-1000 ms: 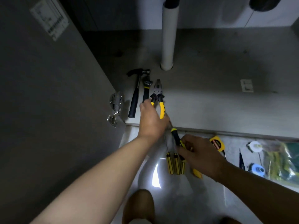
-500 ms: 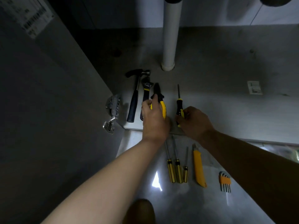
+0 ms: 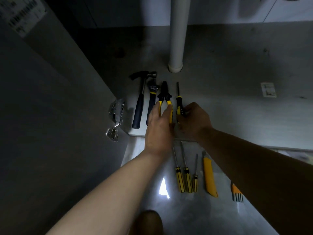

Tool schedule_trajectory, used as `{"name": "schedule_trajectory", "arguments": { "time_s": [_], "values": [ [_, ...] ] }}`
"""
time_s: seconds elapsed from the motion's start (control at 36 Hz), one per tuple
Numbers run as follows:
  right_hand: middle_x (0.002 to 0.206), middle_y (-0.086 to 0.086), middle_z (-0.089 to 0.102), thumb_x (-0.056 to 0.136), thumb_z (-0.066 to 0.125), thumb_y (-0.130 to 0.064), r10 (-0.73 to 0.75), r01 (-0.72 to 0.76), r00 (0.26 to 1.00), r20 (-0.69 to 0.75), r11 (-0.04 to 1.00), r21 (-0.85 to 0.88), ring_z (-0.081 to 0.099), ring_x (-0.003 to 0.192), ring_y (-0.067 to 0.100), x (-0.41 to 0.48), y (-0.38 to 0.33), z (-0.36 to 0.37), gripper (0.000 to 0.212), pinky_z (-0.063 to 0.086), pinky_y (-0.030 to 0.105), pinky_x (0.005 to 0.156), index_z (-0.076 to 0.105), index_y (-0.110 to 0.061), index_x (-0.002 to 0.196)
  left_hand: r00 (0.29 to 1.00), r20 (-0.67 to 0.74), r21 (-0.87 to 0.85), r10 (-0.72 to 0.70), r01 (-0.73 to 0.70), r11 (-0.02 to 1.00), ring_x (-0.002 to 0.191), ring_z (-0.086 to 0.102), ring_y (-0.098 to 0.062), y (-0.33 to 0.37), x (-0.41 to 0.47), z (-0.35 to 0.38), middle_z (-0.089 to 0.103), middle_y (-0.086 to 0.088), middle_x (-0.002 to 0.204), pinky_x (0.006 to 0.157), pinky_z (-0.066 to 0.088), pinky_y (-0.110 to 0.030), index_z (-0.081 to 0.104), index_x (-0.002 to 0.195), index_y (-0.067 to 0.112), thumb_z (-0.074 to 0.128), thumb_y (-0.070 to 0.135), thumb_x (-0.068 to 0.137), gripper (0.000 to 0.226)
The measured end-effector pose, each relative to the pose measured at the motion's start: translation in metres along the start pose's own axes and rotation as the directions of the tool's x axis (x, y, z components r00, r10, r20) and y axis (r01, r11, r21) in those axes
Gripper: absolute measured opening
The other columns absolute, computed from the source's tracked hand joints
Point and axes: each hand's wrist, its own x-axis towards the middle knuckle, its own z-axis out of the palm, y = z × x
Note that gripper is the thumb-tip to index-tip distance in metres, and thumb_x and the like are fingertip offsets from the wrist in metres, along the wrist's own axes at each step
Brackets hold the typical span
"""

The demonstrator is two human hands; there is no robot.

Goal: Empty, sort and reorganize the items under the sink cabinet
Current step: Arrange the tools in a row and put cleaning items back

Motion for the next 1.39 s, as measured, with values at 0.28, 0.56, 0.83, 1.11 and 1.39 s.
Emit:
{"name": "schedule_trajectory", "arguments": {
  "time_s": [0.28,0.56,0.83,1.11,1.39],
  "values": [
    [0.103,0.017,0.07,0.086,0.065,-0.025,-0.026,0.023,0.999,0.028,0.993,0.115,0.07,0.091,0.035,0.002,0.007,0.005,0.028,0.059,0.047,0.079,0.053,-0.014,0.108,1.0,0.03,-0.068,-0.006,0.008,0.998,0.155,0.017,-0.026,0.0,-0.002,-0.001,0.015,-0.009,0.167,0.118,0.037,-0.041,0.038,0.155,0.023,0.057,-0.004,0.093,0.07],
    [0.082,-0.004,0.061,0.089,0.064,-0.021,-0.177,0.18,0.984,-0.036,0.979,0.098,0.059,0.077,0.01,-0.046,0.038,-0.01,0.017,0.041,0.02,0.061,0.058,-0.016,0.104,0.975,-0.154,0.003,0.163,-0.165,0.986,0.109,0.051,-0.023,0.005,-0.059,-0.002,0.044,-0.004,0.121,0.089,0.05,-0.035,0.06,0.119,0.016,0.053,0.014,0.087,0.032],
    [0.084,-0.002,0.061,0.09,0.057,-0.016,0.005,0.066,0.947,0.32,0.976,-0.209,0.064,0.08,0.02,-0.121,0.112,0.01,0.012,0.047,0.022,0.06,0.057,-0.022,0.101,0.773,0.596,-0.042,-0.22,0.304,0.952,0.094,0.065,-0.026,-0.02,-0.125,0.055,0.061,-0.004,0.103,0.07,0.043,-0.032,0.037,0.104,0.022,0.067,0.027,0.089,0.034],
    [0.112,0.01,0.067,0.1,0.05,-0.031,0.136,-0.044,0.975,0.177,0.895,-0.443,0.066,0.105,0.031,-0.123,0.122,0.059,0.029,0.05,0.035,0.076,0.05,-0.016,0.125,0.713,0.616,0.137,-0.334,0.321,0.937,0.097,0.068,-0.029,-0.035,-0.124,0.057,0.069,-0.007,0.106,0.075,0.052,-0.031,0.056,0.113,0.019,0.067,0.041,0.086,0.037],
    [0.075,0.014,0.075,0.086,0.064,-0.027,0.207,-0.075,0.856,0.474,0.956,-0.283,0.074,0.072,0.028,-0.121,0.126,0.04,0.022,0.062,0.043,0.072,0.07,-0.007,0.083,0.609,0.772,-0.199,-0.181,0.502,0.842,0.075,0.076,-0.022,-0.052,-0.151,0.038,0.073,-0.015,0.086,0.074,0.062,-0.048,0.052,0.09,0.01,0.067,0.008,0.084,0.017]
  ]
}}
